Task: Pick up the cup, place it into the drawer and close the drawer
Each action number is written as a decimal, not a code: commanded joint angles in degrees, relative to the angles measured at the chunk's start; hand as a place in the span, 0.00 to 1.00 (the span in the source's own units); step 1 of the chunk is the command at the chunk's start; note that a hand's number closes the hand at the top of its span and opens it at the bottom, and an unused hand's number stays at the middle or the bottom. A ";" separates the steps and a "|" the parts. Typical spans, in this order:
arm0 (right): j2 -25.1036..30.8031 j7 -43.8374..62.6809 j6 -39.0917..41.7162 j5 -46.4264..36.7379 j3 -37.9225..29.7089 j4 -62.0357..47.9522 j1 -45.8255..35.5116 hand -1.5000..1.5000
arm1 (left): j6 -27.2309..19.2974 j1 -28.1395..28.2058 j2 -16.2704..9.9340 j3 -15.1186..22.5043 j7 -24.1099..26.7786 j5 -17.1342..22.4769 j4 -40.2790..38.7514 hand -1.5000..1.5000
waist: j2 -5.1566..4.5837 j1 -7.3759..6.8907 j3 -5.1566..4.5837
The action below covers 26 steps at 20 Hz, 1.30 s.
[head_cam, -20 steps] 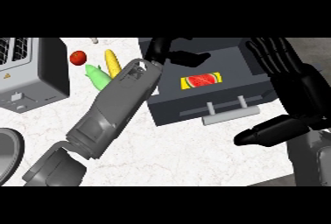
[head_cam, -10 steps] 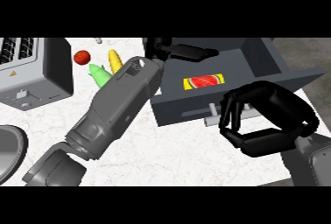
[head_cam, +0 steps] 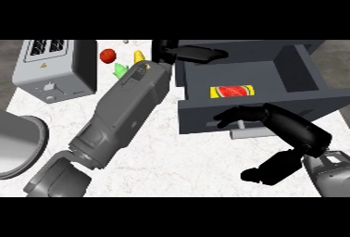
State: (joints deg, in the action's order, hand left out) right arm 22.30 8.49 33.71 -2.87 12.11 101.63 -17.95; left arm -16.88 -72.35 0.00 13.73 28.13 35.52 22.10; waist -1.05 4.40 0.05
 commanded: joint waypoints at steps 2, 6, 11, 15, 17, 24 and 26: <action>-2.46 -4.87 -7.84 -15.25 4.46 -8.62 1.44 0.00 | 2.06 3.24 0.00 -0.81 2.99 1.32 1.70 0.00 | 0.41 -4.41 0.02; -2.44 -9.82 -10.08 -21.63 8.75 -18.39 3.13 0.00 | 4.08 5.45 -1.42 -1.58 1.92 2.00 3.90 0.00 | 0.75 -5.35 0.01; -5.27 -16.58 -13.09 -26.74 8.90 -38.79 -7.62 1.00 | 3.90 10.18 -1.80 -1.89 4.29 1.70 7.30 0.00 | 0.57 -7.01 0.03; -6.76 -22.70 -18.25 -27.85 5.16 -53.63 -13.66 1.00 | 6.36 13.57 -3.24 -0.80 2.57 1.71 11.63 0.00 | 0.45 -9.25 0.13; -6.85 -26.12 -20.92 -28.39 3.86 -57.93 -15.69 1.00 | 7.75 15.69 -5.11 -0.64 0.95 2.05 13.55 0.00 | 0.45 -10.11 0.16; -4.05 -31.19 -23.77 -23.97 -6.00 -68.35 -27.96 1.00 | 10.12 19.33 -7.38 -0.69 0.91 2.48 17.27 0.00 | -0.24 -12.31 0.26; -3.07 -31.74 -25.26 -23.13 -8.31 -71.10 -30.67 1.00 | 11.05 20.30 -8.34 -0.68 0.93 2.42 17.60 0.00 | -0.65 -12.62 0.26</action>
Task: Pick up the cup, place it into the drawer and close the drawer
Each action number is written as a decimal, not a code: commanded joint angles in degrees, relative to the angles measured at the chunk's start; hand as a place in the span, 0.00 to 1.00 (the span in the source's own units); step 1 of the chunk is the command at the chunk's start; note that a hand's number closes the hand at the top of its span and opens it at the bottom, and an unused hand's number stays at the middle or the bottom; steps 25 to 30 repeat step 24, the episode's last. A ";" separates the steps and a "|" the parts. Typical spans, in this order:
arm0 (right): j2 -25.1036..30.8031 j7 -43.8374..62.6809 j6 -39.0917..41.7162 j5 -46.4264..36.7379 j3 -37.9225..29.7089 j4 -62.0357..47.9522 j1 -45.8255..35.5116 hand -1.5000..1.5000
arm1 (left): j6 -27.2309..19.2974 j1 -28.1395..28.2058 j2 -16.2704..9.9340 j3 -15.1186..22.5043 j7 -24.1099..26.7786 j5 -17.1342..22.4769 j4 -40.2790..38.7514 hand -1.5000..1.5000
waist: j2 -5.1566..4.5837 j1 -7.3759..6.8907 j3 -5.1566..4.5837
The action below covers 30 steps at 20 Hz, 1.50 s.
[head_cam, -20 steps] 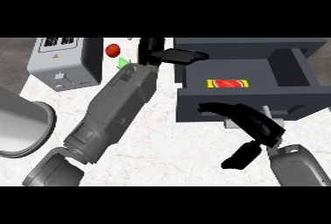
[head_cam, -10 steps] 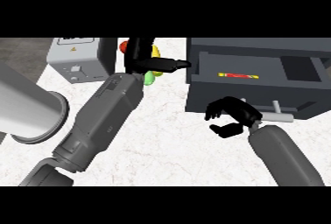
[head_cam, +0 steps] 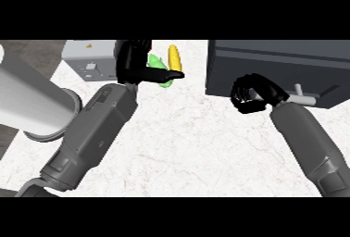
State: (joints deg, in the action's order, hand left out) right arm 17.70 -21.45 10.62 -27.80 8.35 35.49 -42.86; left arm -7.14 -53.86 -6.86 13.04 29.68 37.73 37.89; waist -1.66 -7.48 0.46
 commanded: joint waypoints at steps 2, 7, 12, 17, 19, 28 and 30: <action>3.55 -1.70 -2.88 2.01 -5.99 -6.88 -7.72 1.00 | 2.67 4.16 -1.48 1.07 -0.59 -0.04 2.96 0.00 | -0.26 -2.18 -0.13; 5.86 0.32 -1.07 4.65 -8.98 -8.39 -10.21 1.00 | 4.02 4.74 -3.29 0.90 -2.00 0.34 4.44 0.00 | -0.50 -3.04 -0.16; 6.92 0.83 0.16 5.98 -9.75 -6.85 -11.51 1.00 | 6.10 5.21 -4.29 1.15 -3.24 0.75 5.49 0.00 | -0.81 -4.37 -0.20; 8.74 0.85 3.40 7.38 -10.38 -5.14 -11.09 1.00 | 7.19 6.72 -4.44 1.06 -2.00 0.88 6.17 0.00 | -1.27 -5.09 -0.23; 9.30 1.74 4.69 8.05 -10.72 -4.77 -11.45 1.00 | 7.75 6.98 -4.39 1.39 -2.49 0.92 6.53 0.00 | -1.08 -5.11 -0.28; 9.70 1.63 6.47 9.18 -11.00 -3.47 -10.56 1.00 | 8.92 7.37 -5.41 1.08 -2.71 1.32 7.38 0.00 | -1.17 -5.82 -0.26; 9.70 1.63 6.47 9.18 -11.00 -3.47 -10.56 1.00 | 8.92 7.37 -5.41 1.08 -2.71 1.32 7.38 0.00 | -1.17 -5.82 -0.26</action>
